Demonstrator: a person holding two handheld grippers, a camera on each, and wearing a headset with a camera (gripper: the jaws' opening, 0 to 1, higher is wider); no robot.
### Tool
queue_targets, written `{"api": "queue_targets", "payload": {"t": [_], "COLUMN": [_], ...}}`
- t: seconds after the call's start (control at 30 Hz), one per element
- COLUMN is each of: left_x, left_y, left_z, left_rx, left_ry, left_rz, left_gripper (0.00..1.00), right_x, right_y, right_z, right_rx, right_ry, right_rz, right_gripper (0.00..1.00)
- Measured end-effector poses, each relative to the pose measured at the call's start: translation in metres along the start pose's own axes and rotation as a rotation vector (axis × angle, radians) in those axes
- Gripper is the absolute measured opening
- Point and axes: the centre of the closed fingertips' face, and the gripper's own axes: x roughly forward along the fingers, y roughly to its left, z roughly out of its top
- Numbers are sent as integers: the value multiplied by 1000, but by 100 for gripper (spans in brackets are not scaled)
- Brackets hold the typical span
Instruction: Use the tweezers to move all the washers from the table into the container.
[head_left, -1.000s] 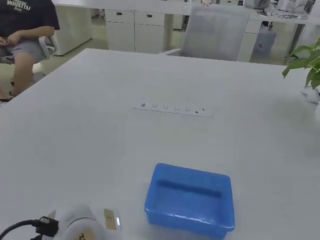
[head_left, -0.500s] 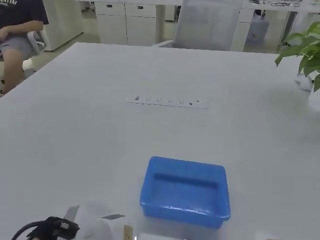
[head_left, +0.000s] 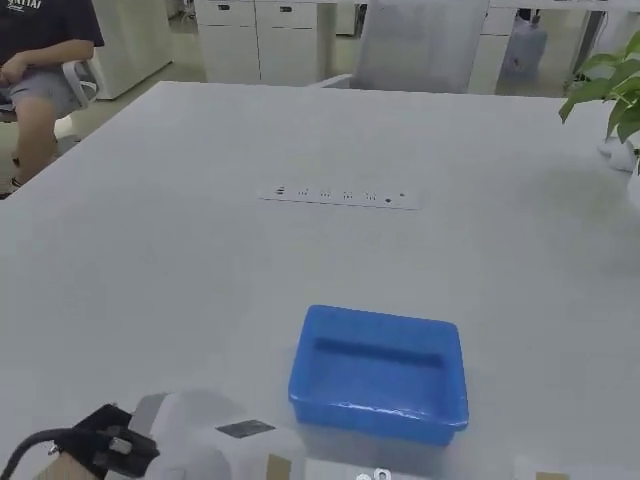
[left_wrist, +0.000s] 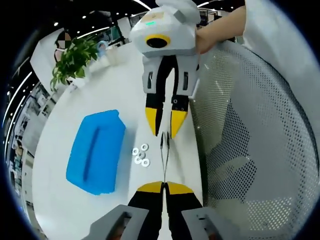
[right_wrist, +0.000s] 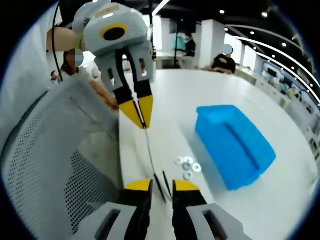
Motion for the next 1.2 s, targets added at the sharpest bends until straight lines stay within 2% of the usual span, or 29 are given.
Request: {"api": "queue_targets", "payload": {"t": [0.17,0.3,0.5,0.63,0.8,0.97,1.2], "left_x": [-11,-16,-18,-21,-29,-33,-32], "left_y": [1,1,0,1,9,20,31], "left_z": [31,50,66,68,67,63,57], "left_rx": [13,26,47,59,63,48,12], "left_ry": [-56,-84,-102,-98,-91,-77,-51], "left_rz": [-3,-4,-13,-13,3,5,-23], "left_gripper": [0,0,0,0,0,0,0], "right_x": [1,1,0,2,7,17,26], "right_y": [0,2,2,0,-8,-13,-16], "right_z": [1,1,3,9,24,36,44], "right_rx": [-29,-47,-63,-70,-73,-60,-24], "right_ry": [4,7,-2,-18,-58,-94,-126], "right_rz": [6,9,13,12,13,25,44], "right_gripper": [12,11,7,7,7,7,7]}}
